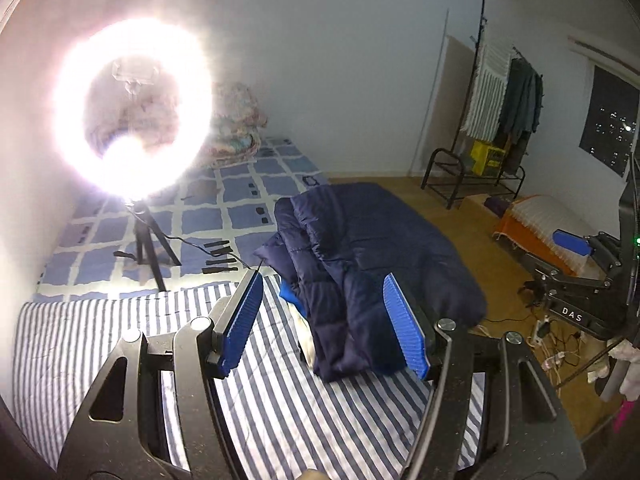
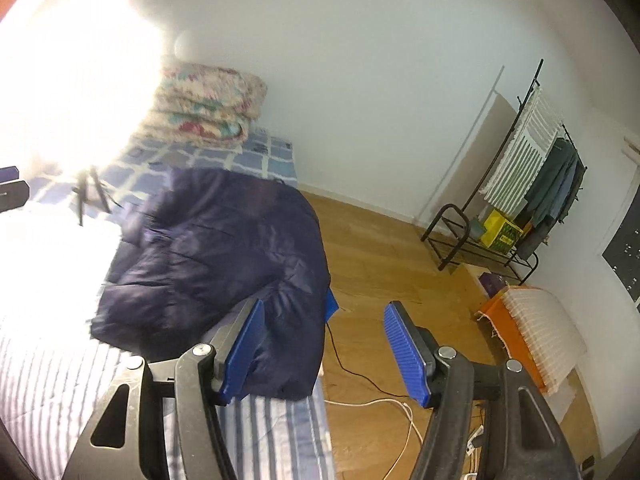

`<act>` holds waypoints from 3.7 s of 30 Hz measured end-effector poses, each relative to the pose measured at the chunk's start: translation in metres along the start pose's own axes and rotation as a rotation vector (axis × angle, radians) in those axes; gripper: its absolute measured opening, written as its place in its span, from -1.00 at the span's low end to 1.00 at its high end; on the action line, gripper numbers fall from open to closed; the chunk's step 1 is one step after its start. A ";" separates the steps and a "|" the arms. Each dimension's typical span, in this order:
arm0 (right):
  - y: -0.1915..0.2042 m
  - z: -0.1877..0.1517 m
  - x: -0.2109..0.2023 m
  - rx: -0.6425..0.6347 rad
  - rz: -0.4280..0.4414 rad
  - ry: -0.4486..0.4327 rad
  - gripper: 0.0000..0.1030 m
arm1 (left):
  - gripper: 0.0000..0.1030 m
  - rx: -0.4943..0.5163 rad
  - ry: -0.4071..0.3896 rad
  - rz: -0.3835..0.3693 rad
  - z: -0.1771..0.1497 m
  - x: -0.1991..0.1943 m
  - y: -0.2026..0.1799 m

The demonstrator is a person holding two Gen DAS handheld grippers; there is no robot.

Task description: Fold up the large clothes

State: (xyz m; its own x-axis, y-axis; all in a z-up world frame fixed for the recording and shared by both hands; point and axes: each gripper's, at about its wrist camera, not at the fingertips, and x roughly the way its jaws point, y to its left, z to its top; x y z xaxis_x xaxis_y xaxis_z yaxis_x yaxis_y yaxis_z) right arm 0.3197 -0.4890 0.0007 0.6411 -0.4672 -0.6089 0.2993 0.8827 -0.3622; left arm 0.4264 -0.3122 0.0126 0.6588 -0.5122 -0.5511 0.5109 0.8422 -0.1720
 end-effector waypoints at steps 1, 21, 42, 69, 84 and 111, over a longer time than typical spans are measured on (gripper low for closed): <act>0.000 -0.001 -0.015 0.002 0.002 -0.008 0.26 | 0.26 0.003 -0.006 -0.001 -0.001 -0.011 -0.002; 0.056 -0.093 -0.232 0.085 0.118 -0.137 0.48 | 0.39 0.086 -0.122 0.056 -0.111 -0.248 -0.020; 0.089 -0.162 -0.208 0.197 0.100 -0.137 0.97 | 0.77 0.104 -0.096 0.068 -0.186 -0.238 -0.010; 0.080 -0.172 -0.191 0.272 0.063 -0.123 0.99 | 1.00 0.151 -0.084 0.079 -0.197 -0.234 -0.031; 0.077 -0.174 -0.191 0.280 0.059 -0.115 0.99 | 1.00 0.164 -0.085 0.077 -0.198 -0.236 -0.034; 0.074 -0.177 -0.188 0.291 0.056 -0.107 0.99 | 1.00 0.189 -0.091 0.063 -0.198 -0.238 -0.034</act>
State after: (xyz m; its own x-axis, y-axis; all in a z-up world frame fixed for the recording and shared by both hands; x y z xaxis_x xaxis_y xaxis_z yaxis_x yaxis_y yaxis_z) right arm 0.0959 -0.3450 -0.0370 0.7287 -0.4229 -0.5386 0.4409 0.8916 -0.1034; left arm 0.1430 -0.1857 -0.0127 0.7352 -0.4802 -0.4784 0.5563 0.8307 0.0210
